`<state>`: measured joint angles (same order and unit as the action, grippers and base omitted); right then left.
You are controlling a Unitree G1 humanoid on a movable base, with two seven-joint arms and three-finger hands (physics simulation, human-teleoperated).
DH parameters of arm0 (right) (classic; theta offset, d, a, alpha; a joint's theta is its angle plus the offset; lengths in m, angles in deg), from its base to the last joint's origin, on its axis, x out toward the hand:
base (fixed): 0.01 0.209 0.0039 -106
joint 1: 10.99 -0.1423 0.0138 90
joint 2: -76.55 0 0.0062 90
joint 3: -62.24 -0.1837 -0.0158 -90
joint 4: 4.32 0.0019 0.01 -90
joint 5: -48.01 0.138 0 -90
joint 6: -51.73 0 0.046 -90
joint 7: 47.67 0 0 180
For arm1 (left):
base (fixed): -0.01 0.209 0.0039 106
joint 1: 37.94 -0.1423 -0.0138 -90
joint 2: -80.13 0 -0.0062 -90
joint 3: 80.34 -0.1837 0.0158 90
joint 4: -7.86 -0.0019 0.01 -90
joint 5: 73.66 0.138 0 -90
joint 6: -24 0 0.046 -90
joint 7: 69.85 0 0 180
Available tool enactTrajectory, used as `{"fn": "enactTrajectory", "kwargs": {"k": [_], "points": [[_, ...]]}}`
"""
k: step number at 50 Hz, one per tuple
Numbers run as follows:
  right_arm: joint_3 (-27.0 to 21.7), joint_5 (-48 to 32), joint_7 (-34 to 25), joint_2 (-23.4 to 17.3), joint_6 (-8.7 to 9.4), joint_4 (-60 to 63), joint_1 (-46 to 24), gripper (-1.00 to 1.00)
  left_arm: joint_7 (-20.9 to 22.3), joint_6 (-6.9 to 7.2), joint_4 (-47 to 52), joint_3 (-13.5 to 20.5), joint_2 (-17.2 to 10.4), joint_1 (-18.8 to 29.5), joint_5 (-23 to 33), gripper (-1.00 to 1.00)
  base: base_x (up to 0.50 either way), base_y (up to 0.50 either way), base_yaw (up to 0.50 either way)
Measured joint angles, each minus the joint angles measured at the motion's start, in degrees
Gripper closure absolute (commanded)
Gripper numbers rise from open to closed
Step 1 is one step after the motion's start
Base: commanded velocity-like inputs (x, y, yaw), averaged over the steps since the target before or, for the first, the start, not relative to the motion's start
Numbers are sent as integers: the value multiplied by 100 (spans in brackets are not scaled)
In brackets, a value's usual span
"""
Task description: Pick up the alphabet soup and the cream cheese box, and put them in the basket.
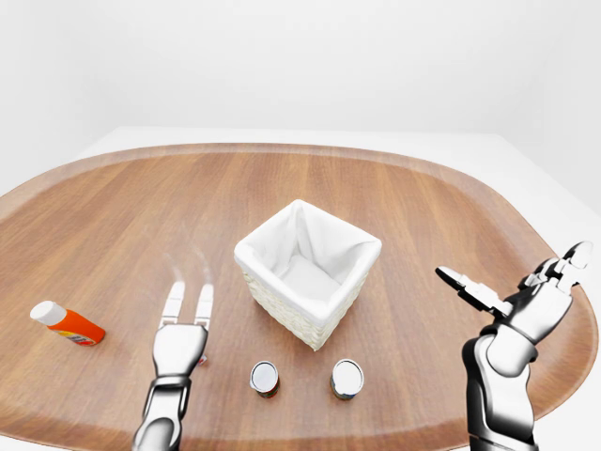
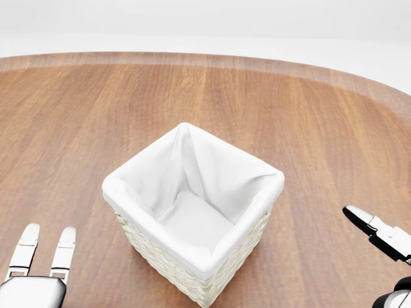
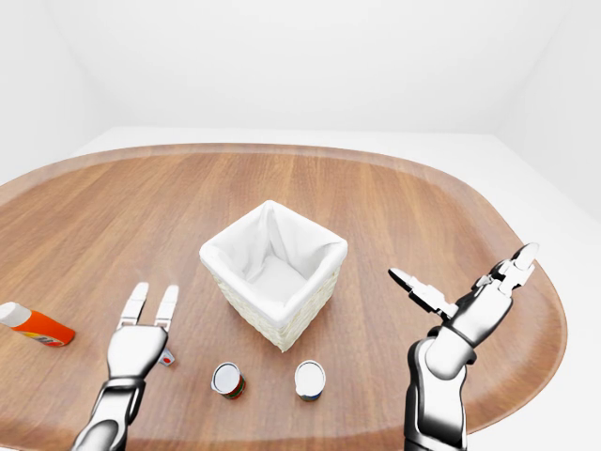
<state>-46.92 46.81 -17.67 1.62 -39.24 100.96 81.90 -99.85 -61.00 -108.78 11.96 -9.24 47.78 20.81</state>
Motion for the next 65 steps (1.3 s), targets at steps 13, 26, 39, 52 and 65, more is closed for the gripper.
{"fn": "enactTrajectory", "kwargs": {"k": [13,26,39,52,65], "points": [[9,-13,0,-4,-8,-23,-10,-100,0,0,-941,-174,-189,272,-304,-100,0,0,0],[16,-24,0,-1,17,0,-10,-100,0,0,-1879,-396,-362,574,-615,-100,0,0,0],[17,-28,0,-6,12,-15,-16,-100,0,0,-2568,-671,-440,791,-738,-100,0,0,0],[15,-30,0,-6,-8,-37,-17,-100,0,0,-3553,-942,-431,1405,-728,-100,0,0,0],[23,-36,0,-4,-14,-39,-12,-100,-1,0,-3940,-1133,-445,1815,-813,100,0,0,0]]}}
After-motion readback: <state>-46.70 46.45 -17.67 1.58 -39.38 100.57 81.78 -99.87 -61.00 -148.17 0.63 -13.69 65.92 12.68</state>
